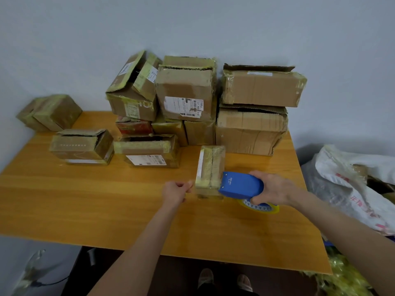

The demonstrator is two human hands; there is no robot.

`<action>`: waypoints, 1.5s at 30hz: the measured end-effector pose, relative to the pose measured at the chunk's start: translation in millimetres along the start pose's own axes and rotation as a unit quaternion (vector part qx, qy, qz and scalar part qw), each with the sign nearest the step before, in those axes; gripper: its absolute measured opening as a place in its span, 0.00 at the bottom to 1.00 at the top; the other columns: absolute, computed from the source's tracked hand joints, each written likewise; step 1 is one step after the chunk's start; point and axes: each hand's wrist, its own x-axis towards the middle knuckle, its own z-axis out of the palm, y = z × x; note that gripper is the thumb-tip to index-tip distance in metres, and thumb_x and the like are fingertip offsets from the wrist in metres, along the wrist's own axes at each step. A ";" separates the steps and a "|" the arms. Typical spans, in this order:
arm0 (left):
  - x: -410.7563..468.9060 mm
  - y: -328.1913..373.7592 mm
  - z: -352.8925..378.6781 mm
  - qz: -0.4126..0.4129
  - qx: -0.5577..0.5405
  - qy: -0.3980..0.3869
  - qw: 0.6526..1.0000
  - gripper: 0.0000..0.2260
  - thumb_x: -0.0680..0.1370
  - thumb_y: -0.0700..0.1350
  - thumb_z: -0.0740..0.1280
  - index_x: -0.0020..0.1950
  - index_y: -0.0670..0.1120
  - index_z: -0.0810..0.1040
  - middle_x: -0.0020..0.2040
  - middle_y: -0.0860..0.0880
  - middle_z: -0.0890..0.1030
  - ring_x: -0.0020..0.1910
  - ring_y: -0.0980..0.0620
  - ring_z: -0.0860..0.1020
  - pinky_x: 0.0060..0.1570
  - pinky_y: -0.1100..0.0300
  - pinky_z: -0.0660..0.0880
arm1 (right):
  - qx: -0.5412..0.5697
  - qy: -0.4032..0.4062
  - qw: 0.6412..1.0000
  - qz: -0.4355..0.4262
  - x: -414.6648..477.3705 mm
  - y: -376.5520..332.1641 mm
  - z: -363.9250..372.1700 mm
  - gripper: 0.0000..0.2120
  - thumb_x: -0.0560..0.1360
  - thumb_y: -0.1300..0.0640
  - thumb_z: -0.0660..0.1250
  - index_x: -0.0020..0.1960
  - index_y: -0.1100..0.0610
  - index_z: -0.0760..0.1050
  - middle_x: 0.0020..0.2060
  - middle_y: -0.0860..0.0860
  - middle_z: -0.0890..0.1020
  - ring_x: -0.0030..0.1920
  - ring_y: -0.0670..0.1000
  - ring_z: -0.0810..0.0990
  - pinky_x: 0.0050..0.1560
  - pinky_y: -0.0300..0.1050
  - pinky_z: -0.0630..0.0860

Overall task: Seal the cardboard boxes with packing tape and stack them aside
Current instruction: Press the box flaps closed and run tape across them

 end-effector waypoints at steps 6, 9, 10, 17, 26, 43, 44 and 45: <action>5.8 -20.6 0.3 0.021 0.191 -0.089 0.977 0.18 0.78 0.55 0.66 0.64 0.49 0.77 0.52 0.45 0.82 0.43 0.47 0.80 0.43 0.54 0.76 | 0.031 -0.009 0.999 0.017 0.0 -0.3 4.8 0.32 0.68 0.50 0.74 0.67 0.46 0.64 0.52 0.49 0.77 0.50 0.52 0.77 0.50 0.51 0.78; 5.6 -42.4 -9.9 0.029 0.226 -0.065 0.972 0.22 0.79 0.52 0.65 0.72 0.50 0.69 0.50 0.45 0.82 0.42 0.50 0.79 0.41 0.58 0.76 | 0.030 -0.007 0.999 0.013 -0.5 -1.5 3.2 0.31 0.67 0.50 0.74 0.67 0.46 0.64 0.51 0.49 0.77 0.50 0.51 0.77 0.50 0.50 0.78; 4.3 -41.9 -11.2 0.064 0.223 -0.024 0.972 0.18 0.80 0.48 0.64 0.70 0.49 0.72 0.50 0.46 0.81 0.41 0.53 0.78 0.40 0.61 0.75 | 0.031 -0.007 0.999 0.012 -0.3 -2.1 2.6 0.31 0.67 0.50 0.74 0.67 0.45 0.65 0.51 0.48 0.77 0.50 0.51 0.77 0.50 0.50 0.78; -33.8 4.4 19.9 0.449 0.343 -0.063 0.823 0.28 0.78 0.38 0.62 0.77 0.48 0.59 0.75 0.52 0.61 0.74 0.52 0.60 0.73 0.55 0.60 | -0.015 0.005 1.000 -0.016 -0.5 -3.7 0.0 0.31 0.67 0.40 0.74 0.65 0.45 0.65 0.52 0.46 0.78 0.51 0.50 0.77 0.49 0.49 0.77; -31.5 -2.2 30.2 0.397 0.510 -0.119 0.754 0.36 0.79 0.37 0.57 0.75 0.49 0.32 0.77 0.49 0.36 0.74 0.55 0.33 0.74 0.57 0.35 | 0.004 0.021 0.999 -0.028 -11.0 7.7 -1.1 0.34 0.68 0.45 0.74 0.69 0.45 0.62 0.51 0.46 0.76 0.49 0.49 0.76 0.47 0.47 0.77; -30.6 0.9 29.5 0.404 0.496 -0.130 0.758 0.37 0.79 0.41 0.60 0.78 0.48 0.36 0.78 0.49 0.37 0.77 0.53 0.37 0.75 0.57 0.37 | -0.073 -0.069 0.995 0.029 15.8 3.2 3.7 0.25 0.63 0.43 0.71 0.57 0.44 0.68 0.47 0.47 0.78 0.48 0.52 0.77 0.43 0.47 0.74; -30.4 1.0 29.9 0.405 0.495 -0.129 0.758 0.37 0.79 0.41 0.60 0.78 0.48 0.37 0.78 0.49 0.38 0.77 0.53 0.37 0.75 0.57 0.37 | -0.073 -0.073 0.994 0.030 18.4 2.0 2.7 0.25 0.62 0.42 0.71 0.56 0.43 0.68 0.47 0.47 0.79 0.48 0.52 0.77 0.43 0.47 0.75; -30.0 0.5 30.5 0.405 0.493 -0.128 0.759 0.37 0.79 0.41 0.60 0.78 0.48 0.37 0.79 0.49 0.38 0.77 0.53 0.38 0.75 0.57 0.38 | -0.074 -0.079 0.994 0.030 20.4 1.0 1.7 0.25 0.61 0.42 0.71 0.56 0.43 0.68 0.47 0.47 0.79 0.48 0.52 0.77 0.44 0.48 0.75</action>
